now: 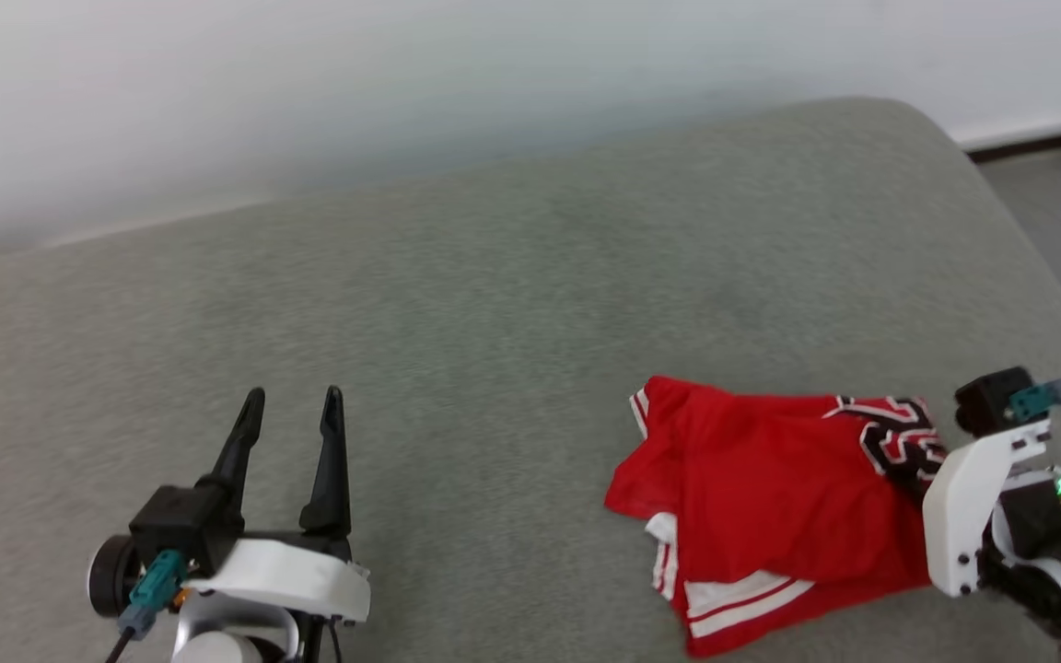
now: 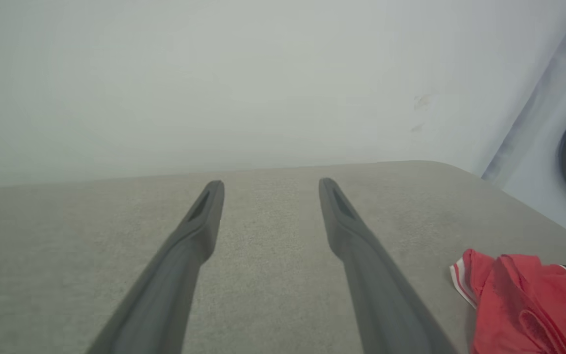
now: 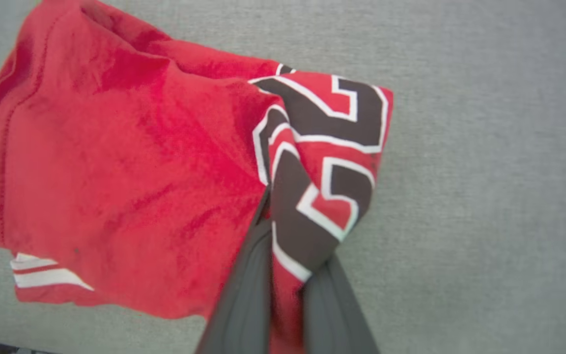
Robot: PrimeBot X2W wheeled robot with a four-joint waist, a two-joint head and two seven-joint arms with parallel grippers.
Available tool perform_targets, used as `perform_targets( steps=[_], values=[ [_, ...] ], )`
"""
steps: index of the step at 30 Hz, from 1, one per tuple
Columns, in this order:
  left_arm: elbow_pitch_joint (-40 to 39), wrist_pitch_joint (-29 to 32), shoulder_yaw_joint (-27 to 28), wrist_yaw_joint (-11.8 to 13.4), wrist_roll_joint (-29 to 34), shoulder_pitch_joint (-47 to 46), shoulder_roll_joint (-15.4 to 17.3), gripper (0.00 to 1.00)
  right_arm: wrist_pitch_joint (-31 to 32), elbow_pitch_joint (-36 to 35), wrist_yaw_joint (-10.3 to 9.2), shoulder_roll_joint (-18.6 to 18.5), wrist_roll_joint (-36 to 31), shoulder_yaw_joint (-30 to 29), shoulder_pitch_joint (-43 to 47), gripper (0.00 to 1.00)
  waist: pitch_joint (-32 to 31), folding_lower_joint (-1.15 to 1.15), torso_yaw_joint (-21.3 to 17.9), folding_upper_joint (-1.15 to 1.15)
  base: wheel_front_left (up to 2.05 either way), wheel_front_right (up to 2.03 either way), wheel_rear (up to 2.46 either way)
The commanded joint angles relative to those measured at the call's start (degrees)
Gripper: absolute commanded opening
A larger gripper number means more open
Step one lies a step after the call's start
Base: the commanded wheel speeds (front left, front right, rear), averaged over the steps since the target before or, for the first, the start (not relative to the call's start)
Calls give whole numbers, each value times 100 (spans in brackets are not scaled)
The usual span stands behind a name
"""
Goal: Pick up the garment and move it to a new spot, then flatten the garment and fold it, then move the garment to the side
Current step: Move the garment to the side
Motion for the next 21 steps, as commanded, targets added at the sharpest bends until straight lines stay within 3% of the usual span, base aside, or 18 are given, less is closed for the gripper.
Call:
perform_targets(
  steps=[1, 5, 9, 21],
  values=[
    [-51, 6, -25, -41, 26, -155, 40, 100, -130, 195, -4, 49, -186, -74, -262, 0, 347, 0, -632, 0, 0, 0, 0],
    [-153, 110, -185, -171, 144, -448, 82, 100, -657, 879, -5, 132, -523, -358, -809, 0, 758, 0, -1005, 0, 0, 0, 0],
    [-223, 296, -343, -316, 265, -865, 143, 100, -1496, 1757, -4, 184, -835, -888, -1485, 0, 1239, 0, -1140, 0, 0, 0, 0],
    [-388, 621, -579, -538, 514, -1692, 281, 100, -3495, 4060, -5, 112, -1796, -1884, -3023, 0, 2047, 0, -989, 0, 0, 0, 0]
  ],
)
